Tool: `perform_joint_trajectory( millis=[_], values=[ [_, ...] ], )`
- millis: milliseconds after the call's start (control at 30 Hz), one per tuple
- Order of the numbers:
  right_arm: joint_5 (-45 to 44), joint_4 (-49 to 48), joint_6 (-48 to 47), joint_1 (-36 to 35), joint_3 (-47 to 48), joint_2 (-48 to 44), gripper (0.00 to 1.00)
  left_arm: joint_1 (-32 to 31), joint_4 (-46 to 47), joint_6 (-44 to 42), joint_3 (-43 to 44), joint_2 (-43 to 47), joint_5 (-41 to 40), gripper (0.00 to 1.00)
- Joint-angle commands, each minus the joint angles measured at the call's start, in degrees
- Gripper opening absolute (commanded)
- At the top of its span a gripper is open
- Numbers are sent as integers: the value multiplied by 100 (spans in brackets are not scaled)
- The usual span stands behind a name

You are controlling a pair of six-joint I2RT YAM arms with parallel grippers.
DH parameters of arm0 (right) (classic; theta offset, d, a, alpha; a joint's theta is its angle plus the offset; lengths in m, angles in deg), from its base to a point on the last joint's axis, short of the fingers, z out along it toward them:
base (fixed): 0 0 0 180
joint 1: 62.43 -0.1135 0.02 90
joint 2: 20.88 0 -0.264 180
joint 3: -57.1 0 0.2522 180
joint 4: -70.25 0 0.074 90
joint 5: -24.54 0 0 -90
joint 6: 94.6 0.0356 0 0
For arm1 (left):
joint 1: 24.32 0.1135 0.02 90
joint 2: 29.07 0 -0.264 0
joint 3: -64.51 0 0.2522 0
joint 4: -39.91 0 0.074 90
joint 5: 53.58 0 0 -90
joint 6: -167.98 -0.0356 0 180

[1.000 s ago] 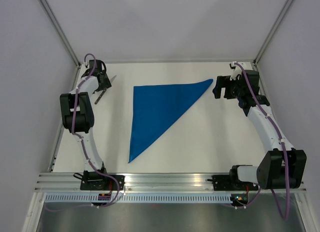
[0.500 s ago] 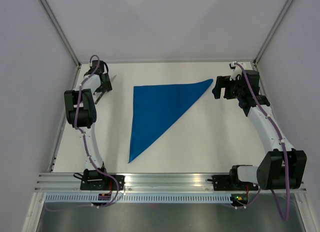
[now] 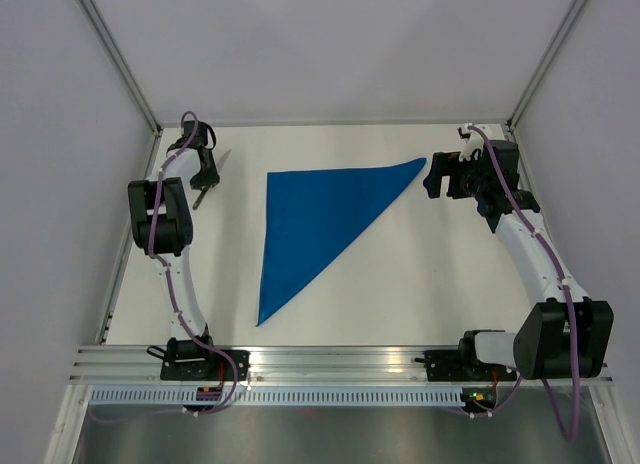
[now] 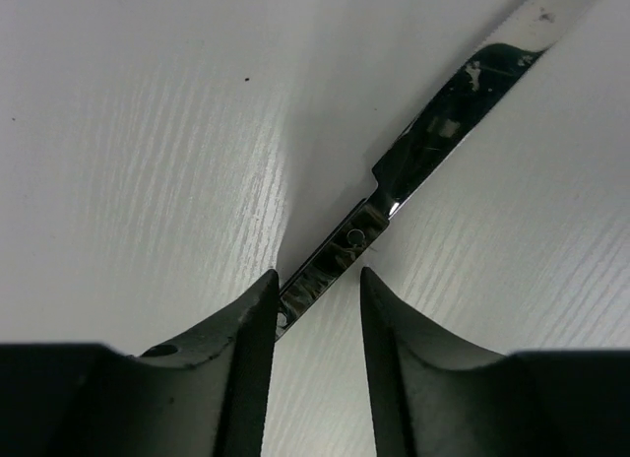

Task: Fold the napkin, place the utensils inside, and roll it up
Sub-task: Grab a utensil with the left arm

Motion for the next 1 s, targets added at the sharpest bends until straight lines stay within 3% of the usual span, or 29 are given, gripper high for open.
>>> perform_joint_trajectory(
  millis=[0,400,500,967],
  values=[
    [101,-49,125,7,116,-92,98,30,-237,4,-164,-32,281,42],
    [92,-58,107,16,90,-65,98,30,-255,136,-419,4,555,17],
    [75,-58,98,8,90,-65,98,30,-246,128,-436,21,616,4],
    [145,-58,98,7,99,-21,98,12,105,163,-1086,1531,1573,2]
  ],
)
